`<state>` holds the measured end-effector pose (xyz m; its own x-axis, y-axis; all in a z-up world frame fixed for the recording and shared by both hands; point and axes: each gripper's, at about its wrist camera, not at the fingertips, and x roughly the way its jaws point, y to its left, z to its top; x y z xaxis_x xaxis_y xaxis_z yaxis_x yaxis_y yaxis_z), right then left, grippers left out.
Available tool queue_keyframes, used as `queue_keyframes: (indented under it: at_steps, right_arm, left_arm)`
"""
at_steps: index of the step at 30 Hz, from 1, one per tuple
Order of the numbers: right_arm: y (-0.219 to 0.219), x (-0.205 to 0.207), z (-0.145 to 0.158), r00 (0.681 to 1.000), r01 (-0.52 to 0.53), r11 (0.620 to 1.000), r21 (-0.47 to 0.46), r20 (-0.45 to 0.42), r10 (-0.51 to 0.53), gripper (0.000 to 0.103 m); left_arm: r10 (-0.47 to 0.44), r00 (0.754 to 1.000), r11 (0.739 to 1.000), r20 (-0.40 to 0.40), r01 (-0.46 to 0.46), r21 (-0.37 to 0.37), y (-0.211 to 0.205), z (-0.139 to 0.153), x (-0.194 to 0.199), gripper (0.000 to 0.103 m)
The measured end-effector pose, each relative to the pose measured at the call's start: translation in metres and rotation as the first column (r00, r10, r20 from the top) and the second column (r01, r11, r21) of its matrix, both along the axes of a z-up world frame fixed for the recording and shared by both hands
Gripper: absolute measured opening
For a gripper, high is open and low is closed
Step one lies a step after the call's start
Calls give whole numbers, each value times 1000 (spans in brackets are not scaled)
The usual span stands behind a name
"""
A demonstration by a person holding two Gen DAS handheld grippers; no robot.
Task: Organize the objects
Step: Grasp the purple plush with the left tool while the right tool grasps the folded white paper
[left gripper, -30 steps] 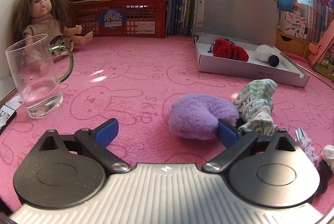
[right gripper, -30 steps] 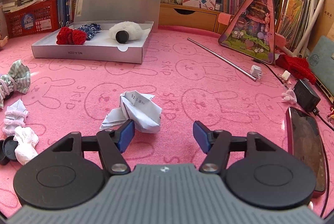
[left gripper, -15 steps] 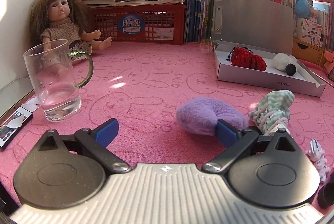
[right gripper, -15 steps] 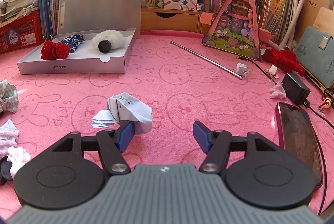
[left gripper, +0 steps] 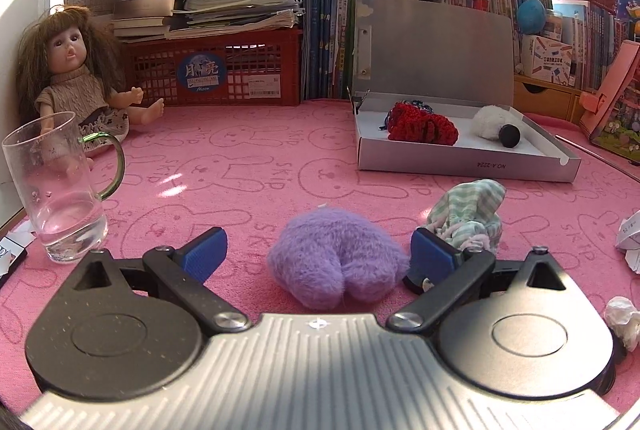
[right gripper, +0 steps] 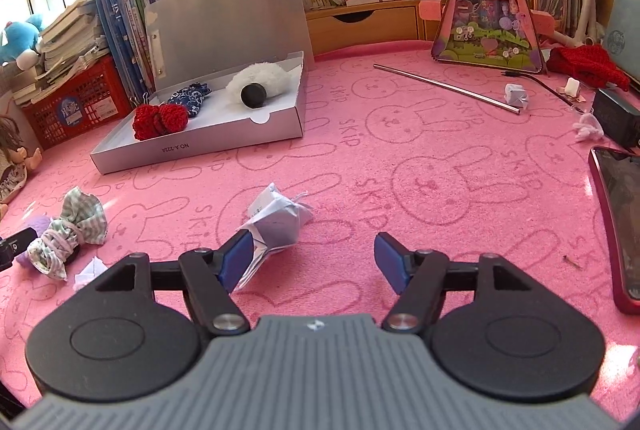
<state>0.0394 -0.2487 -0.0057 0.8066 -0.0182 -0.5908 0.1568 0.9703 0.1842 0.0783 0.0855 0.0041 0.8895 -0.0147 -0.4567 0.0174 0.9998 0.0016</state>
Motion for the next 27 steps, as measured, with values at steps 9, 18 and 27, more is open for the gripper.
queue_keyframes:
  at_steps: [9,18,27]
  right_arm:
    - [43,-18,12,987,-11,969,-245,151,50,76]
    - [54,-3,14,985,-84,968,-238,129,117,55]
    - [30,1,-4,999,4,979,-206,39,4,43]
  left_arm:
    - [25,1000,1000,-4,-25,-6,5,-2,1,100]
    - [19,1000,1000,-7,-20,-13,6,-4,1,100]
    - [20,1000,1000,-13,-20,-16,5,-7,3,100]
